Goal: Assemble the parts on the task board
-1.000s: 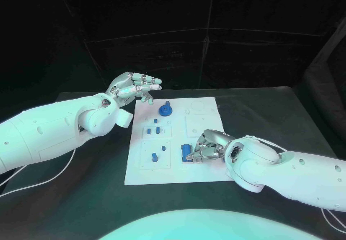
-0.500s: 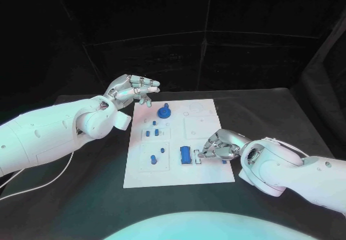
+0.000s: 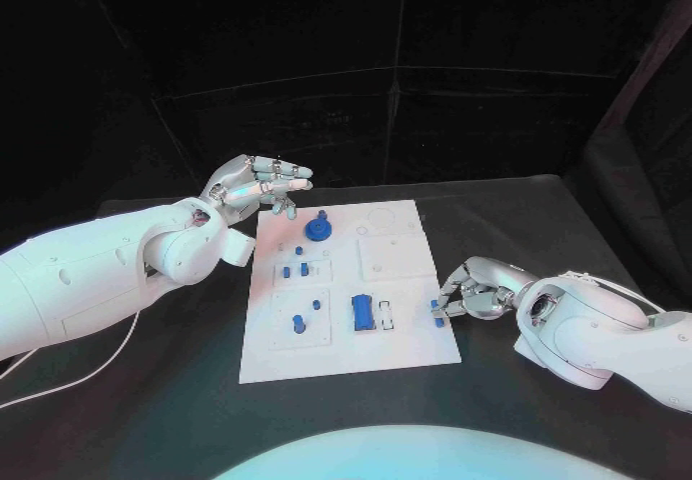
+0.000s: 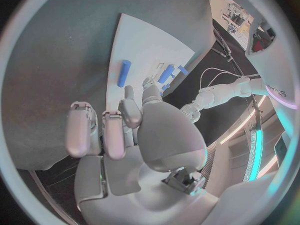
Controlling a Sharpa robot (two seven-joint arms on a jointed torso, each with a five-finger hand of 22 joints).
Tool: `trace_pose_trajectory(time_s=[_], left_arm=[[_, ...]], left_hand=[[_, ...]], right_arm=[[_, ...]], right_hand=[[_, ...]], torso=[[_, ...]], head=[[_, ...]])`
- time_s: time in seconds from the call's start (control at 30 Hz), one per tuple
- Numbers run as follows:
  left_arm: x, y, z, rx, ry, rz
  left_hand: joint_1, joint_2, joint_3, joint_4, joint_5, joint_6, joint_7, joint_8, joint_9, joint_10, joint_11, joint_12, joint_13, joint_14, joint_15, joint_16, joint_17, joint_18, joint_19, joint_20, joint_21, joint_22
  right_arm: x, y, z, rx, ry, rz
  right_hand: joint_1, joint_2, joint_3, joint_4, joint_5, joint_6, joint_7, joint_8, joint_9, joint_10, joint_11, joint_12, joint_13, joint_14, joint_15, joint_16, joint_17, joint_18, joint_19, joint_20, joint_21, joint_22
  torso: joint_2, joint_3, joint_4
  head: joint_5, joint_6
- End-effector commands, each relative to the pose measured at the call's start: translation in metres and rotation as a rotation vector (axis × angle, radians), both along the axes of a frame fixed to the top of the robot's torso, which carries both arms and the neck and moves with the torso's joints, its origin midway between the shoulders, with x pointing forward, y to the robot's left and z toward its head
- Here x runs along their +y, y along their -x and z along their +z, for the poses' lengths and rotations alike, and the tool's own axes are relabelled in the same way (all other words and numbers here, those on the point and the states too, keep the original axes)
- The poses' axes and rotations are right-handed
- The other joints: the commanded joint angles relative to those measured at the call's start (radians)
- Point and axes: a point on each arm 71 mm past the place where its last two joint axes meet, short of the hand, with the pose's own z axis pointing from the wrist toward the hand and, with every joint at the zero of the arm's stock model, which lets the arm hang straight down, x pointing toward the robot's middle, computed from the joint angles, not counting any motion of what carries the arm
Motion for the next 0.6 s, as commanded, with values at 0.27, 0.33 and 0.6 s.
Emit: trace_pose_trajectory(time_s=[0.27, 0.33, 0.6], left_arm=[[0.0001, 0.0015, -0.0015, 0.003, 0.007, -0.009], [0.0, 0.0016, -0.0017, 0.004, 0.006, -0.009], [0.0001, 0.0018, -0.0021, 0.005, 0.006, -0.01]], left_hand=[[0.004, 0.005, -0.003, 0.0, 0.004, -0.007, 0.0, 0.007, 0.0, -0.005, -0.002, 0.004, 0.001, -0.004, 0.001, -0.006, -0.001, 0.013, -0.004, 0.006, -0.006, -0.001], [0.004, 0.005, -0.003, 0.0, 0.004, -0.007, 0.0, 0.007, 0.0, -0.005, -0.002, 0.004, 0.001, -0.004, 0.001, -0.006, -0.001, 0.013, -0.004, 0.006, -0.006, -0.001], [0.004, 0.005, -0.003, 0.0, 0.004, -0.007, 0.0, 0.007, 0.0, -0.005, -0.002, 0.004, 0.001, -0.004, 0.001, -0.006, -0.001, 0.013, -0.004, 0.006, -0.006, -0.001]], right_arm=[[-0.0024, -0.0049, -0.0031, -0.044, 0.162, 0.016], [-0.0017, -0.0058, -0.0035, -0.048, 0.168, 0.013], [0.0053, -0.0086, -0.0092, -0.022, 0.196, 0.026]], right_hand=[[-0.05, -0.008, -0.036, 0.045, -0.015, 0.022, -0.007, 0.014, 0.014, 0.064, -0.009, 0.162, 0.103, 0.073, 0.0, 0.025, 0.104, -0.007, 0.023, 0.0, 0.018, 0.098], [-0.052, -0.009, -0.038, 0.049, -0.016, 0.024, -0.007, 0.016, 0.016, 0.065, -0.01, 0.166, 0.106, 0.074, 0.0, 0.027, 0.106, -0.008, 0.025, 0.0, 0.02, 0.1], [-0.055, -0.012, -0.042, 0.055, -0.02, 0.025, -0.008, 0.019, 0.019, 0.064, -0.011, 0.168, 0.108, 0.074, -0.001, 0.028, 0.107, -0.008, 0.026, -0.001, 0.02, 0.101]], torso=[[-0.001, -0.0015, 0.0003], [0.0, -0.0008, 0.0002], [0.0, -0.0014, 0.0001]], head=[[-0.005, -0.003], [-0.003, -0.002], [-0.003, -0.006]])
